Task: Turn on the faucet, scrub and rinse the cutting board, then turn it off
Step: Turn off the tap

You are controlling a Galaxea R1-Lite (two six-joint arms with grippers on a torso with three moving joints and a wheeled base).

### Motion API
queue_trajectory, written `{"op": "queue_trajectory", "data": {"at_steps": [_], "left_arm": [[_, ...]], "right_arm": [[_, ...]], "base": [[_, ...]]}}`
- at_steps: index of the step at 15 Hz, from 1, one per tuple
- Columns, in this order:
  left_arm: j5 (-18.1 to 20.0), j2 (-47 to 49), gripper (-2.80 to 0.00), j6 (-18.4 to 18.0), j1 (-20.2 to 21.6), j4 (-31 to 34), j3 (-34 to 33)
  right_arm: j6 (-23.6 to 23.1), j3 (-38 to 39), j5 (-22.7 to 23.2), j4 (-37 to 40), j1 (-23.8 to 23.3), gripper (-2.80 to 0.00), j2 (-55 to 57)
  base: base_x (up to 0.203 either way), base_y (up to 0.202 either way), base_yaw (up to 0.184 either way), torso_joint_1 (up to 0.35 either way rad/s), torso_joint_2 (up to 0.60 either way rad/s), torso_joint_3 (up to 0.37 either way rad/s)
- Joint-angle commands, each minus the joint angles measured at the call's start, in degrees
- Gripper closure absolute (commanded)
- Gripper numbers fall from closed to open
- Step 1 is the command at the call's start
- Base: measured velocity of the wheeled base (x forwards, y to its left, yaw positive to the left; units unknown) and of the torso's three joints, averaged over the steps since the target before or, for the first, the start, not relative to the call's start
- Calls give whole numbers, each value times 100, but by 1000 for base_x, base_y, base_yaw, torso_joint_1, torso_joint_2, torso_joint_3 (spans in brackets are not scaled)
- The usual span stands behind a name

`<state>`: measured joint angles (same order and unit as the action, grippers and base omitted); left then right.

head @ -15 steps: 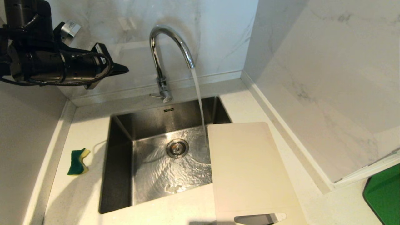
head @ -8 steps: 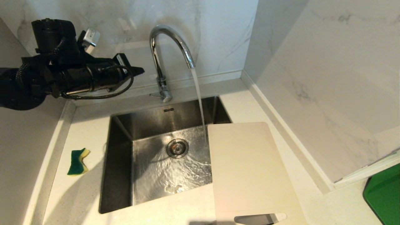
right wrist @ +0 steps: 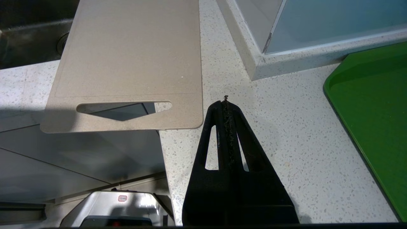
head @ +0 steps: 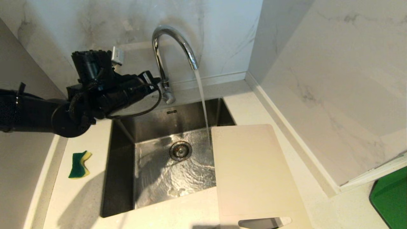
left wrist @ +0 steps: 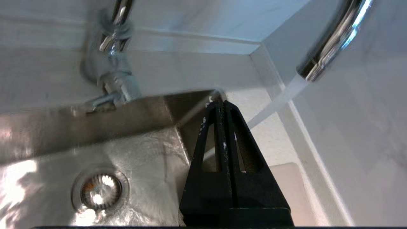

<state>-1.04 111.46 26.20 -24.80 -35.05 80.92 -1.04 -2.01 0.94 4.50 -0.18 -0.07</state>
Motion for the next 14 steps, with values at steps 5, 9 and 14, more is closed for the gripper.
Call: {"op": "queue_trajectory", "data": {"at_steps": [5, 9, 14], "left_arm": [[-120, 1050, 0, -657, 22, -1013, 76], [-135, 1541, 0, -641, 107, -1005, 524], [-264, 2048, 0, -552, 115, -1043, 1282]], "right_arm": [[-2, -1, 3, 1, -5, 0, -1], [-2, -1, 3, 3, -8, 0, -1], [-2, -1, 3, 1, 1, 0, -1]], "base": [[0, 0, 0, 0, 0, 0], [0, 0, 0, 0, 0, 0], [0, 0, 0, 0, 0, 0]]}}
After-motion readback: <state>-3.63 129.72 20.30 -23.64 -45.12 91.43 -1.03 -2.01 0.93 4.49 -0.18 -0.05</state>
